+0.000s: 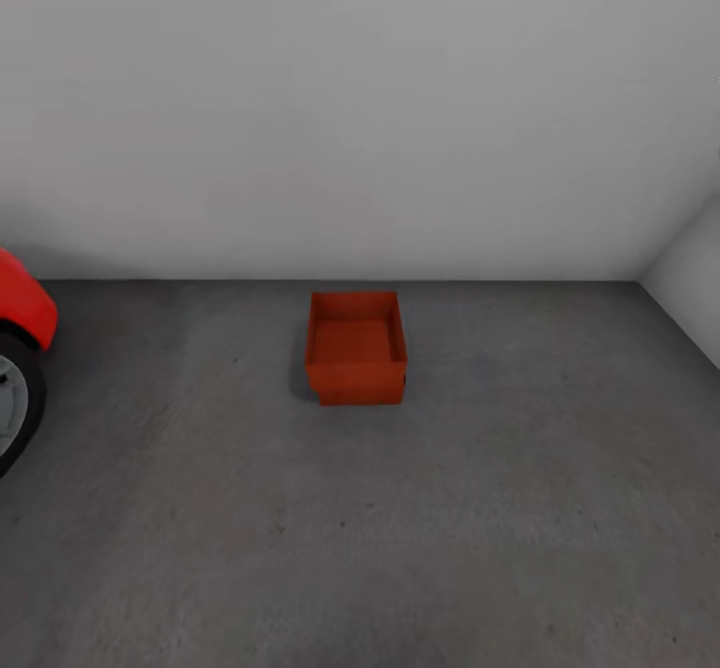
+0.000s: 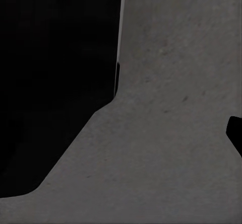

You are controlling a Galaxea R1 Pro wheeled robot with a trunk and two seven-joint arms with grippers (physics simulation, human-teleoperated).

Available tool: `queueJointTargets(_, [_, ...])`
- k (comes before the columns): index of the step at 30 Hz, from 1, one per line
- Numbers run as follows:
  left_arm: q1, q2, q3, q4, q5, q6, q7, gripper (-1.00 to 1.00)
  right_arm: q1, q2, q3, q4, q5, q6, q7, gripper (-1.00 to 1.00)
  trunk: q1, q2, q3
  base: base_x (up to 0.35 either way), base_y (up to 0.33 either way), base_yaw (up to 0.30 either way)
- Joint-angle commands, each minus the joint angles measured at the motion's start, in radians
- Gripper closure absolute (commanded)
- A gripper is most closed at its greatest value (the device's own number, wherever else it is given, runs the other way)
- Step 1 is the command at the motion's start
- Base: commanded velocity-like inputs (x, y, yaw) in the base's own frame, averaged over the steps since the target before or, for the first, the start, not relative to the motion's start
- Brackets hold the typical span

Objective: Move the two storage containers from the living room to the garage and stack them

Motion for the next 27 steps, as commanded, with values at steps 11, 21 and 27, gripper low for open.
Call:
queueJointTargets(11, [0.000,0.000,-0.009,0.000,0.008,-0.003,0.002,-1.00,-0.001,-0.001,0.005,0.003,0.002,-0.005,-0.005,-1.00,0.000,-0.001,0.017,0.000,0.000,0.000])
queueJointTargets(21, [0.000,0.000,-0.009,0.000,0.009,-0.003,0.002,-1.00,-0.001,0.000,0.006,0.003,0.001,-0.003,-0.005,-1.00,0.000,-0.001,0.033,0.000,0.000,0.000])
queueJointTargets(27, [0.000,0.000,-0.009,0.000,0.009,-0.003,0.002,-1.00,-0.001,0.002,0.005,0.003,-0.001,-0.003,-0.005,-1.00,0.000,-0.001,0.043,0.000,0.000,0.000])
